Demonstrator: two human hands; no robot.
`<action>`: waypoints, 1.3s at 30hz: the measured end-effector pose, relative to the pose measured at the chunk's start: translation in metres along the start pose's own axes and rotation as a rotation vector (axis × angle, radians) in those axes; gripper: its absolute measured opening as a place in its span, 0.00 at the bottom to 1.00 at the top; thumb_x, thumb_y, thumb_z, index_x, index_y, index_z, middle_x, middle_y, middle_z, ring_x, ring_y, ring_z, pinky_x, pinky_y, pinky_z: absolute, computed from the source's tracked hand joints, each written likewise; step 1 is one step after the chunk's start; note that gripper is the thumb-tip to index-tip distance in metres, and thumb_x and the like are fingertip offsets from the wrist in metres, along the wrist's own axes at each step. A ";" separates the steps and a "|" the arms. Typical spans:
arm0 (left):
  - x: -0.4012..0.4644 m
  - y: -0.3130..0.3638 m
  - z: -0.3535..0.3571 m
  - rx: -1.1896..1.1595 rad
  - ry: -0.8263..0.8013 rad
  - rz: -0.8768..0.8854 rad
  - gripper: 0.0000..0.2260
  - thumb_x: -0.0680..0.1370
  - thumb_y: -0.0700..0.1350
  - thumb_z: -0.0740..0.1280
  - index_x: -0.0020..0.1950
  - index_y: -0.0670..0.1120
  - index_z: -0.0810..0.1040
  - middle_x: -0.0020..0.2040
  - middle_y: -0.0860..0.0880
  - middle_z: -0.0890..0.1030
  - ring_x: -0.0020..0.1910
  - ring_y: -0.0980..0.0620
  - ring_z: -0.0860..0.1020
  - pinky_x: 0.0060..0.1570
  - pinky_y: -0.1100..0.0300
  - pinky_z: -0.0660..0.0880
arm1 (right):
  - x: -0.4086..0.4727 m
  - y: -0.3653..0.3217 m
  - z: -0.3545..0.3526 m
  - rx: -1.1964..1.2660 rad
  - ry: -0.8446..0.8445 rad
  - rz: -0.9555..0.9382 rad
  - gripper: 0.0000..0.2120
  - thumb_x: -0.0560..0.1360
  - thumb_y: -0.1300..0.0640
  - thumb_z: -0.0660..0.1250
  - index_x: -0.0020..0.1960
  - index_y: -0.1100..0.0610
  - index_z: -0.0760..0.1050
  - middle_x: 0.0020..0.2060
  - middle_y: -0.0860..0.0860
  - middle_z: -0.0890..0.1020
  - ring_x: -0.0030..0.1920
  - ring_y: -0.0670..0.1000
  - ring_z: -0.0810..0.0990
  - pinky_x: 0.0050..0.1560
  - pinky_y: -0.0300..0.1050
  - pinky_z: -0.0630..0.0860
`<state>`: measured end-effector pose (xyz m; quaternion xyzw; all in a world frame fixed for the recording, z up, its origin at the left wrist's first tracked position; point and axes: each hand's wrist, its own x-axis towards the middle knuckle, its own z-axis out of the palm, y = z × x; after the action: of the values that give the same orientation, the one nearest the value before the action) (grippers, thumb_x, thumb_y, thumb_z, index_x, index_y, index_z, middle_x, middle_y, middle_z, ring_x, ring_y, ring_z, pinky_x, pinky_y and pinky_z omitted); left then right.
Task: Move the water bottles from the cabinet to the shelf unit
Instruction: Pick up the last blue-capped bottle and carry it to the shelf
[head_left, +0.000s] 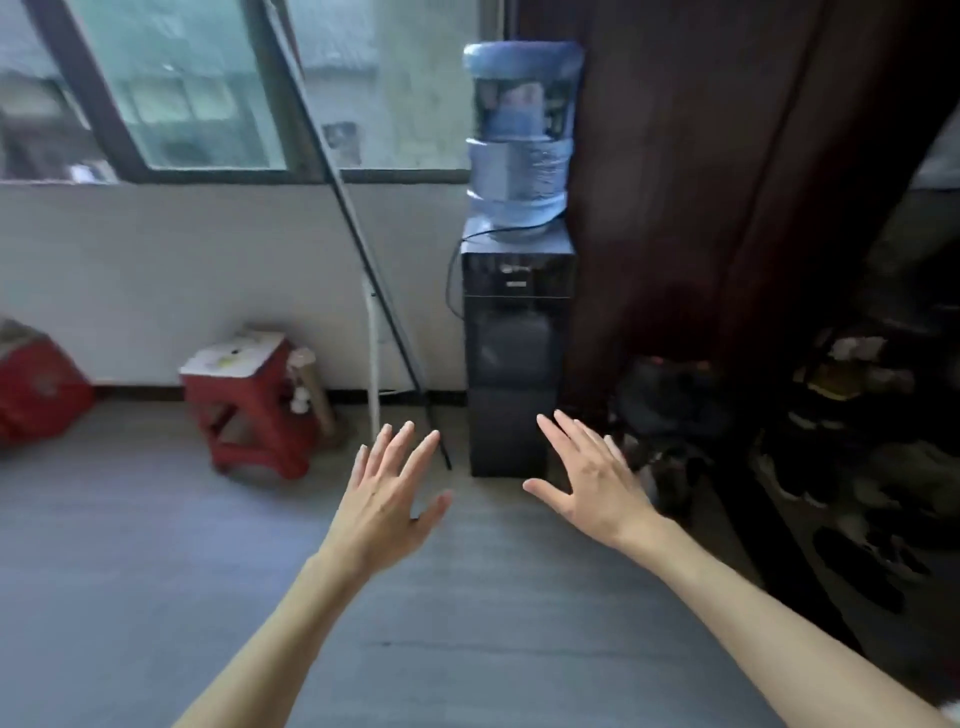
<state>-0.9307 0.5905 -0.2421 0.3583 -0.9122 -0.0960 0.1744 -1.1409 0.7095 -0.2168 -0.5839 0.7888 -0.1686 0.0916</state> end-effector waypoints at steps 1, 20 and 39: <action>-0.010 -0.030 -0.012 0.009 0.015 -0.059 0.33 0.70 0.65 0.49 0.72 0.53 0.58 0.74 0.46 0.59 0.74 0.43 0.52 0.70 0.46 0.52 | 0.017 -0.030 0.013 0.001 -0.020 -0.054 0.35 0.75 0.40 0.59 0.75 0.48 0.46 0.76 0.49 0.51 0.75 0.51 0.49 0.74 0.54 0.46; -0.212 -0.406 -0.150 0.129 0.162 -1.051 0.41 0.63 0.70 0.39 0.74 0.56 0.49 0.76 0.49 0.50 0.75 0.49 0.44 0.73 0.52 0.46 | 0.238 -0.476 0.234 0.042 -0.338 -0.805 0.35 0.74 0.39 0.60 0.74 0.47 0.49 0.76 0.48 0.52 0.75 0.50 0.50 0.74 0.53 0.47; -0.241 -0.707 -0.242 0.123 0.310 -1.491 0.41 0.62 0.70 0.37 0.74 0.56 0.48 0.76 0.51 0.47 0.75 0.51 0.41 0.72 0.53 0.43 | 0.409 -0.839 0.407 0.008 -0.531 -1.250 0.34 0.75 0.37 0.56 0.75 0.48 0.47 0.76 0.50 0.52 0.76 0.53 0.49 0.75 0.56 0.47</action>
<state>-0.2342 0.2318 -0.2911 0.8976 -0.3977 -0.0859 0.1694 -0.3784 0.0358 -0.2599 -0.9514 0.2530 -0.0437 0.1699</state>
